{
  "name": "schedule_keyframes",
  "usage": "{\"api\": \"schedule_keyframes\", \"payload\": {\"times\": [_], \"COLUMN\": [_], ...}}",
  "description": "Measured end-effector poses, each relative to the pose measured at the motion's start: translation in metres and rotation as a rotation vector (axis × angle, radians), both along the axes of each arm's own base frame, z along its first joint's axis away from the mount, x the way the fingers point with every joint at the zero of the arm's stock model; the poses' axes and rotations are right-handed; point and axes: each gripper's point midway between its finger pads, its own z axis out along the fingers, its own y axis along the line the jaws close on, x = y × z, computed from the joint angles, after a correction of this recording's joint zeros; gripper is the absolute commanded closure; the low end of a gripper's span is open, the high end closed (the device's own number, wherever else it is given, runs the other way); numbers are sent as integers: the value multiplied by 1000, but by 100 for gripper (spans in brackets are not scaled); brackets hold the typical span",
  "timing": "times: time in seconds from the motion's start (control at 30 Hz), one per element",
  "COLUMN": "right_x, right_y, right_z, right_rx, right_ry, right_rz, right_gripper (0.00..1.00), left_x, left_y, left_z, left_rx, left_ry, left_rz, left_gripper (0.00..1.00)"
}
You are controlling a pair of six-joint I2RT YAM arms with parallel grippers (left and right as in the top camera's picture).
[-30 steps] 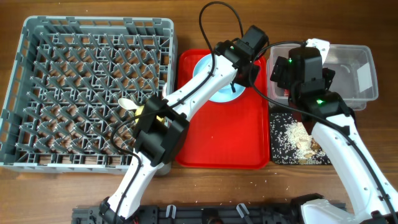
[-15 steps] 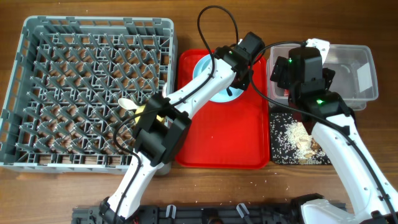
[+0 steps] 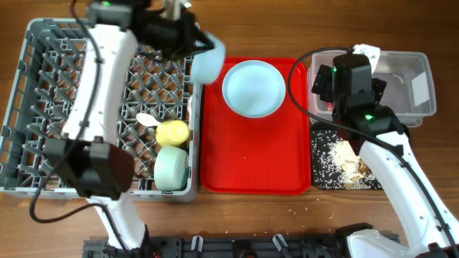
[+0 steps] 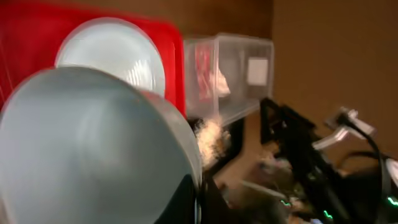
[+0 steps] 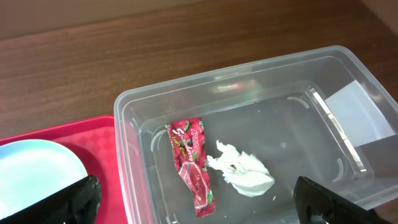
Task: Sort waste into correct bins and load items into the dishwasher rack
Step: 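Place the small blue bowl into the dish rack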
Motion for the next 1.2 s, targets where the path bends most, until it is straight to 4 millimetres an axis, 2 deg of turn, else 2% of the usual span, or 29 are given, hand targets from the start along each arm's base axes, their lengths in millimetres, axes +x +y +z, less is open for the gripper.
{"api": "schedule_keyframes", "payload": {"times": [0.07, 0.17, 0.23, 0.33, 0.43, 0.5, 0.57, 0.63, 0.73, 0.8, 0.83, 0.9, 1.03, 1.1, 1.2], "right_x": [0, 0, 0, 0, 0, 0, 0, 0, 0, 0, 0, 0, 0, 0, 0], "right_y": [0, 0, 0, 0, 0, 0, 0, 0, 0, 0, 0, 0, 0, 0, 0], "right_z": [0, 0, 0, 0, 0, 0, 0, 0, 0, 0, 0, 0, 0, 0, 0], "right_rx": [0, 0, 0, 0, 0, 0, 0, 0, 0, 0, 0, 0, 0, 0, 0], "right_ry": [0, 0, 0, 0, 0, 0, 0, 0, 0, 1, 0, 0, 0, 0, 0], "right_rz": [0, 0, 0, 0, 0, 0, 0, 0, 0, 0, 0, 0, 0, 0, 0], "right_gripper": [0, 0, 0, 0, 0, 0, 0, 0, 0, 0, 0, 0, 0, 0, 0], "left_x": [-12, -27, -27, -28, -25, -16, -11, -9, -5, 0, 2, 4, 3, 0, -6], "left_y": [21, 35, 37, 36, 41, 71, 103, 108, 107, 119, 129, 157, 197, 203, 186], "left_z": [-6, -13, -25, -64, -68, -69, -79, -82, -84, -90, -94, -101, -105, -104, -85], "left_rx": [-67, -109, -130, -159, -262, -288, -263, -258, -238, -196, -172, -131, -124, -122, -70], "left_ry": [104, 136, 128, 151, 146, 143, 149, 143, 114, 91, 84, 99, 143, 164, 120], "left_rz": [-7, -48, -63, -72, -47, 32, 108, 118, 110, 129, 151, 220, 340, 363, 325], "left_gripper": [96, 96, 96, 96, 96, 96, 96, 96, 75, 40, 30, 30, 30, 30, 32]}}
